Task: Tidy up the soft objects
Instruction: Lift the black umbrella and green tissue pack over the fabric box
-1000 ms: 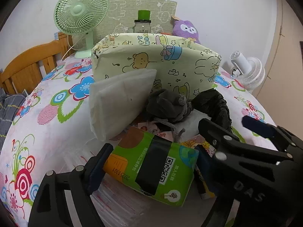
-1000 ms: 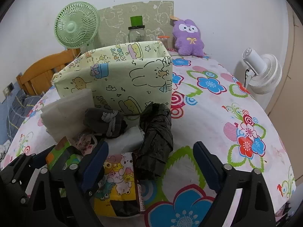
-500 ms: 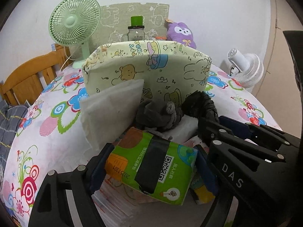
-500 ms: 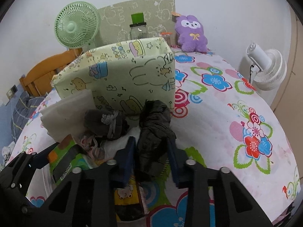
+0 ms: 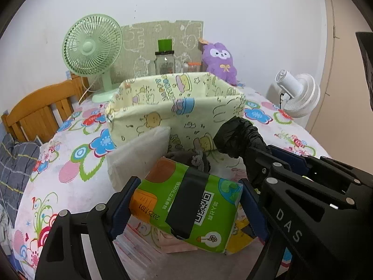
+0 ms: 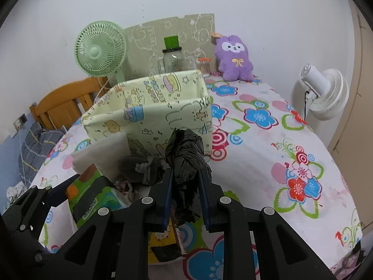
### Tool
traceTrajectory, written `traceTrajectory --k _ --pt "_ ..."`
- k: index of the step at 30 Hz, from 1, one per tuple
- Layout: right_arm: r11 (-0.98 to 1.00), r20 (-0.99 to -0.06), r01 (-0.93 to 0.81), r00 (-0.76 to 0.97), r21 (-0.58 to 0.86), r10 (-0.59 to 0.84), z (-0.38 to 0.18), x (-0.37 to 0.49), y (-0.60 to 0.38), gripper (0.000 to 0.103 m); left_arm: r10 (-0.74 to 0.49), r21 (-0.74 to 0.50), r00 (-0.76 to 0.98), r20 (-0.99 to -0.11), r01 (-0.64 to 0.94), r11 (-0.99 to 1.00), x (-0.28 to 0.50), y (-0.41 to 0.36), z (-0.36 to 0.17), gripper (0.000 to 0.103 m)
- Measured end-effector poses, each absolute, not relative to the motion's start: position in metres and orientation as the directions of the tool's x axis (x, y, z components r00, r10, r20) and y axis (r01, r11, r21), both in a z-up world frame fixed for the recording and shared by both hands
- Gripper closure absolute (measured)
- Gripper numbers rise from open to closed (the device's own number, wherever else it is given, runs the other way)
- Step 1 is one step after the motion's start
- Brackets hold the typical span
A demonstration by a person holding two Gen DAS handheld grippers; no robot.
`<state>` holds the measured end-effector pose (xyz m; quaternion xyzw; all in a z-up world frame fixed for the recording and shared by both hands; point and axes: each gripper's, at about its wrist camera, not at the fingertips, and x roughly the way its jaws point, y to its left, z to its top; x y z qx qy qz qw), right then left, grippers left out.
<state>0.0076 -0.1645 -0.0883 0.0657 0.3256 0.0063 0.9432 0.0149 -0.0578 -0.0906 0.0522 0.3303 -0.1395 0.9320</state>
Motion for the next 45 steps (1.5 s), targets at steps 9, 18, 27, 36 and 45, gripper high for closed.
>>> traceTrajectory --k 9,18,27,36,45 --pt "0.994 -0.569 0.019 0.821 0.107 0.046 -0.062 -0.008 -0.161 0.079 -0.234 0.019 0.774 -0.588 0.302 0.953 0.002 -0.061 -0.066 0.018" --pt "0.995 -0.541 0.009 0.84 0.1 0.047 -0.037 -0.017 -0.159 0.079 -0.232 0.029 0.795 -0.561 0.298 0.954 -0.006 -0.061 -0.042 0.018" --pt "0.996 -0.524 -0.003 0.85 0.092 0.051 -0.017 -0.018 -0.154 0.079 -0.23 0.036 0.808 -0.542 0.296 0.955 -0.008 -0.058 -0.024 0.018" --pt "0.994 -0.51 -0.017 0.857 0.104 0.068 -0.004 -0.008 -0.154 0.079 -0.24 0.028 0.815 -0.527 0.299 0.954 0.004 -0.056 -0.012 0.018" --pt "0.993 -0.492 -0.007 0.868 0.115 0.063 -0.001 0.008 -0.158 0.079 -0.226 0.035 0.829 -0.512 0.283 0.959 0.02 -0.059 -0.008 0.018"
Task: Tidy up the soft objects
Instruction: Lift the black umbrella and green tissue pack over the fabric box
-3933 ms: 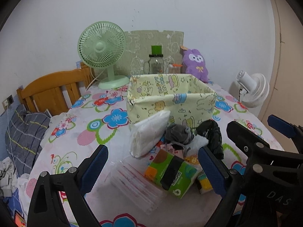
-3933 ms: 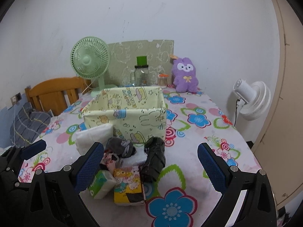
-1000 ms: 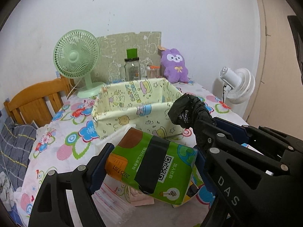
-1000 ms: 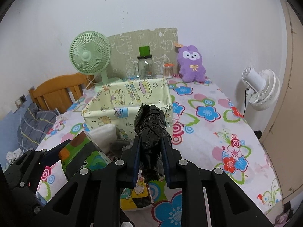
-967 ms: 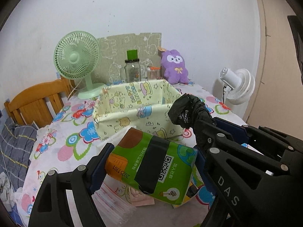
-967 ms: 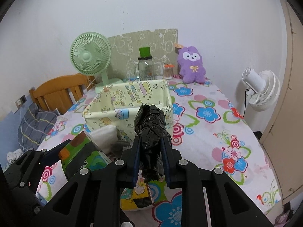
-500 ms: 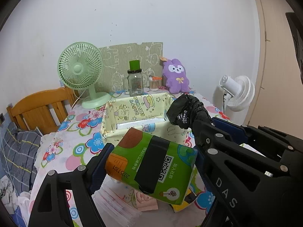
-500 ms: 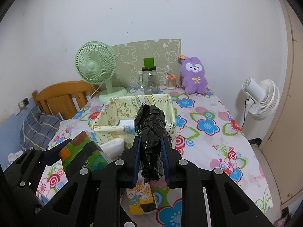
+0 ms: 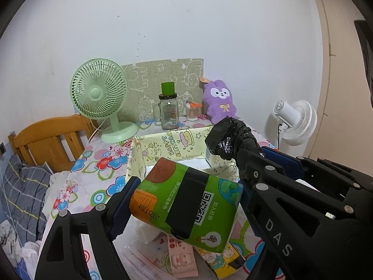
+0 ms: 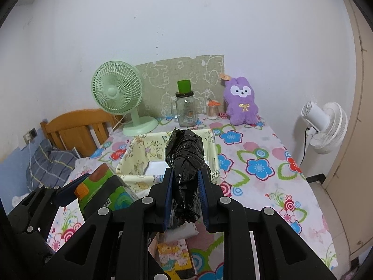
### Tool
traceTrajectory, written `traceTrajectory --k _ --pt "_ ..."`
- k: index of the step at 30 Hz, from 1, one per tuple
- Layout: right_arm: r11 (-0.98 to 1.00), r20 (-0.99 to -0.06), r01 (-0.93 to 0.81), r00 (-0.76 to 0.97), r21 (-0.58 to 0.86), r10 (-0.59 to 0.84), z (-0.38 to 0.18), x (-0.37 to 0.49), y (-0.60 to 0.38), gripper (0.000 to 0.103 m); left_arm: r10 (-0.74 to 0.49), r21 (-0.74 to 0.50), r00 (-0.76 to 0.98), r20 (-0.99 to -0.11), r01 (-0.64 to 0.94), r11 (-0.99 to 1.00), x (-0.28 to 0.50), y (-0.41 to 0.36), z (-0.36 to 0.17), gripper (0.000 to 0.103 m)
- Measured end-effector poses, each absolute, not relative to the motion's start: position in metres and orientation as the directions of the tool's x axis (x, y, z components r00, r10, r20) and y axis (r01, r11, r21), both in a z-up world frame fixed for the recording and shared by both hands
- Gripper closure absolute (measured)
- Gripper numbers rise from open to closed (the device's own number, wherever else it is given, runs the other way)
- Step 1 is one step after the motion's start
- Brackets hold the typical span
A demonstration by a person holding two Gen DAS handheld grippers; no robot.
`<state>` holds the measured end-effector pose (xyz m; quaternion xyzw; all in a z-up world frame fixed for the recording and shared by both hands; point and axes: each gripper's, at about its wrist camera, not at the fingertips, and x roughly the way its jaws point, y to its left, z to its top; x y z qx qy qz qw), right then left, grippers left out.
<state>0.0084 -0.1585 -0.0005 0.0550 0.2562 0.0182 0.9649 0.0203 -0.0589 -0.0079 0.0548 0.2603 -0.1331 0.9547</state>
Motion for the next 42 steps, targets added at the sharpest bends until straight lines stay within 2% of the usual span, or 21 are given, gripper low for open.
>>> traceTrajectory --k 30,42 --pt "0.993 -0.497 0.02 0.867 0.114 0.04 -0.008 0.094 -0.164 0.079 -0.206 0.012 0.835 -0.51 0.246 0.969 0.096 -0.06 -0.018 0.018" --pt "0.992 -0.55 0.029 0.834 0.125 0.045 -0.031 0.134 -0.162 0.079 -0.175 0.023 0.809 -0.561 0.227 0.974 0.133 -0.06 -0.037 0.018"
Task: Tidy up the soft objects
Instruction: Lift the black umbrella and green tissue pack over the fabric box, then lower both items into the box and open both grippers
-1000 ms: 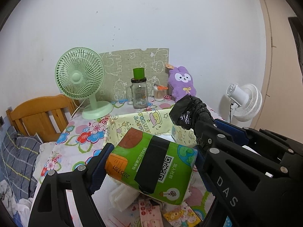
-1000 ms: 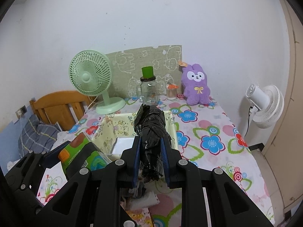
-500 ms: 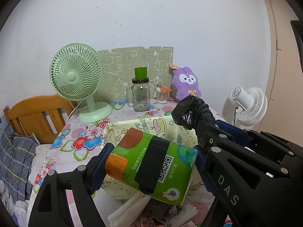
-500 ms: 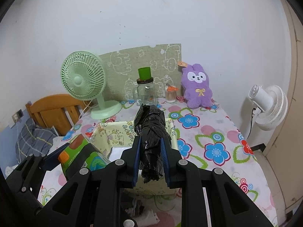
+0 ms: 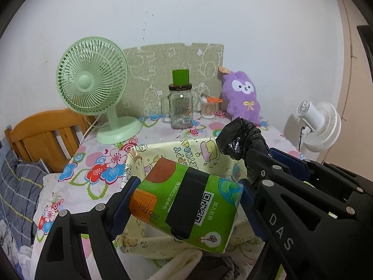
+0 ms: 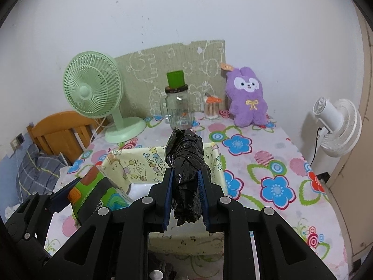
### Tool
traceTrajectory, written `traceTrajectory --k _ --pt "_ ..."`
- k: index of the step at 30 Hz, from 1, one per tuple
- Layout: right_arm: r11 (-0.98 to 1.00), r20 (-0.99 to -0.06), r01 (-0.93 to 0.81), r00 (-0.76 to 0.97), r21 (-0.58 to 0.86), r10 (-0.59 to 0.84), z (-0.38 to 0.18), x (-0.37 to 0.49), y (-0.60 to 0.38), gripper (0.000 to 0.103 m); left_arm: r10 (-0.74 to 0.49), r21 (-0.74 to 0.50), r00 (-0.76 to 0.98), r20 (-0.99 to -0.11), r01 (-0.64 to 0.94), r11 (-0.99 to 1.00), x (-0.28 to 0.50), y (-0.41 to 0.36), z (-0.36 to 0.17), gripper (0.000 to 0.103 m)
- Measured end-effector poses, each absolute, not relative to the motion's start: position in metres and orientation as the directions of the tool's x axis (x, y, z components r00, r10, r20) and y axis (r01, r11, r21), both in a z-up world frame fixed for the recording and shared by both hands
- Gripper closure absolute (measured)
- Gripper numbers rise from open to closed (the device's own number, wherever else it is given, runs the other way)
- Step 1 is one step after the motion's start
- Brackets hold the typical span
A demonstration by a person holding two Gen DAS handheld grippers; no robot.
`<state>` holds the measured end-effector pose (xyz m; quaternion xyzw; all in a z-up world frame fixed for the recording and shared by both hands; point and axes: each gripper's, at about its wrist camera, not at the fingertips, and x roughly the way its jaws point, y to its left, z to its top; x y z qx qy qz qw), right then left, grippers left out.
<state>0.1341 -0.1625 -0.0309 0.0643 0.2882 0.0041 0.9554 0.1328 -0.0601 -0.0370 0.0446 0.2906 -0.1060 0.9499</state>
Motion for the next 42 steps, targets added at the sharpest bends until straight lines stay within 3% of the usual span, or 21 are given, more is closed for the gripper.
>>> traceTrajectory --k 10,22,24,26,30,32,42 --pt "0.99 -0.6 0.022 0.797 0.139 0.066 -0.05 0.161 -0.164 0.079 -0.15 0.016 0.773 -0.617 0.203 0.979 0.156 -0.059 -0.054 0.016" --pt "0.992 -0.63 0.017 0.774 0.126 0.067 -0.06 0.171 -0.16 0.076 -0.122 0.015 0.757 -0.642 0.171 0.985 0.17 -0.055 -0.067 0.002" --pt "0.992 -0.633 0.02 0.771 0.121 0.062 -0.061 0.171 -0.16 0.068 -0.123 0.019 0.759 -0.639 0.176 0.984 0.171 -0.055 -0.067 0.002" --pt "0.994 -0.628 0.041 0.778 0.098 0.03 -0.06 0.17 -0.16 0.049 -0.123 0.018 0.76 -0.638 0.174 0.985 0.173 -0.054 -0.067 0.002" --pt "0.992 -0.624 0.03 0.78 0.12 0.052 -0.06 0.17 -0.164 0.042 -0.152 0.01 0.741 -0.654 0.21 0.978 0.179 -0.051 -0.067 0.0" --pt "0.991 -0.624 0.009 0.778 0.134 0.077 -0.059 0.17 -0.162 0.029 -0.158 0.01 0.741 -0.652 0.216 0.976 0.178 -0.052 -0.067 0.0" --pt "0.991 -0.587 -0.012 0.804 0.136 0.091 -0.043 0.154 -0.159 0.012 -0.183 -0.002 0.756 -0.629 0.234 0.972 0.161 -0.05 -0.05 0.0"
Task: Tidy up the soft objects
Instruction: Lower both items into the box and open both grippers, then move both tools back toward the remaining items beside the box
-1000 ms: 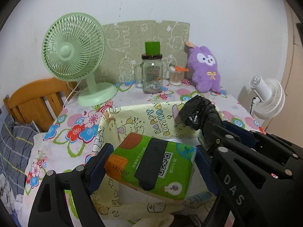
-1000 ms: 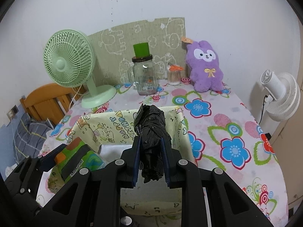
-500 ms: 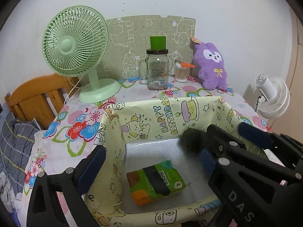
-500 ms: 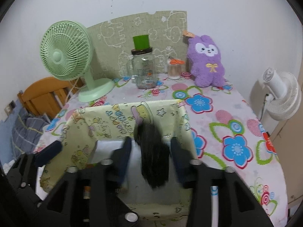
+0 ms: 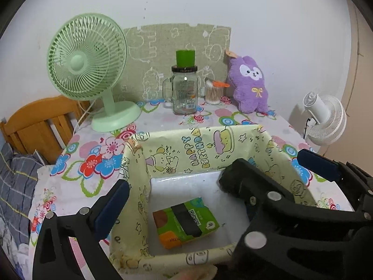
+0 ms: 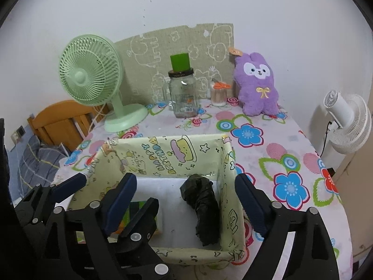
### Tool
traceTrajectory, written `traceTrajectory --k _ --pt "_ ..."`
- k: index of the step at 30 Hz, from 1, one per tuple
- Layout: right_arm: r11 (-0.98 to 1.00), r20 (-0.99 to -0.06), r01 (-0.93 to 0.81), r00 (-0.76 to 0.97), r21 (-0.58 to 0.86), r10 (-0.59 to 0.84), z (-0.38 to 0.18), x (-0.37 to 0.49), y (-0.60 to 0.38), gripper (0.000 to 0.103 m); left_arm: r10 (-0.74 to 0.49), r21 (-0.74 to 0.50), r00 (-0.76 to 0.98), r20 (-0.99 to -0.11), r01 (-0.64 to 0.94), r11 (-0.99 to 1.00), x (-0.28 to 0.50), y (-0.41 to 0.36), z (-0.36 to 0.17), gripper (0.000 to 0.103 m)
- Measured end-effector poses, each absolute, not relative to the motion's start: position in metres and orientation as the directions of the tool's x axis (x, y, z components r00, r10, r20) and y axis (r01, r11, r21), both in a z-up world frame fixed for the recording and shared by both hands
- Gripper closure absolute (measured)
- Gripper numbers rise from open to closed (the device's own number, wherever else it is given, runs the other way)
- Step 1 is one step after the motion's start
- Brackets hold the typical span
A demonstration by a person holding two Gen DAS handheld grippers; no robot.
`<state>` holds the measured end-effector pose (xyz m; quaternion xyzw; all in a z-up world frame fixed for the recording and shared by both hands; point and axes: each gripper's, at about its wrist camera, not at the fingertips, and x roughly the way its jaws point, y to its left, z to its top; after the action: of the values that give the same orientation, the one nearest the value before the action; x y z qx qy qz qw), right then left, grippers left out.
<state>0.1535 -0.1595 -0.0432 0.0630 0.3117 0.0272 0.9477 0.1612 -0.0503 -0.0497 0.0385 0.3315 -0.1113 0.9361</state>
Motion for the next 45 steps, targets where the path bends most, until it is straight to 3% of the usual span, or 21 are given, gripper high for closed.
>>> traceTrajectory --k 12,24,45 --pt "0.993 -0.523 -0.011 0.849 0.121 0.073 -0.016 0.119 -0.158 0.0 -0.154 0.029 0.81 -0.566 0.206 0.978 0.126 -0.049 -0.023 0.0" --pt "0.995 -0.477 -0.003 0.877 0.101 0.051 0.004 0.082 -0.156 0.0 -0.22 -0.002 0.812 -0.541 0.26 0.966 0.092 -0.049 -0.007 0.0" --pt "0.997 -0.44 -0.012 0.897 0.08 0.046 0.01 0.021 -0.15 0.0 -0.194 0.018 0.856 -0.48 0.23 0.973 0.032 -0.045 -0.002 0.0"
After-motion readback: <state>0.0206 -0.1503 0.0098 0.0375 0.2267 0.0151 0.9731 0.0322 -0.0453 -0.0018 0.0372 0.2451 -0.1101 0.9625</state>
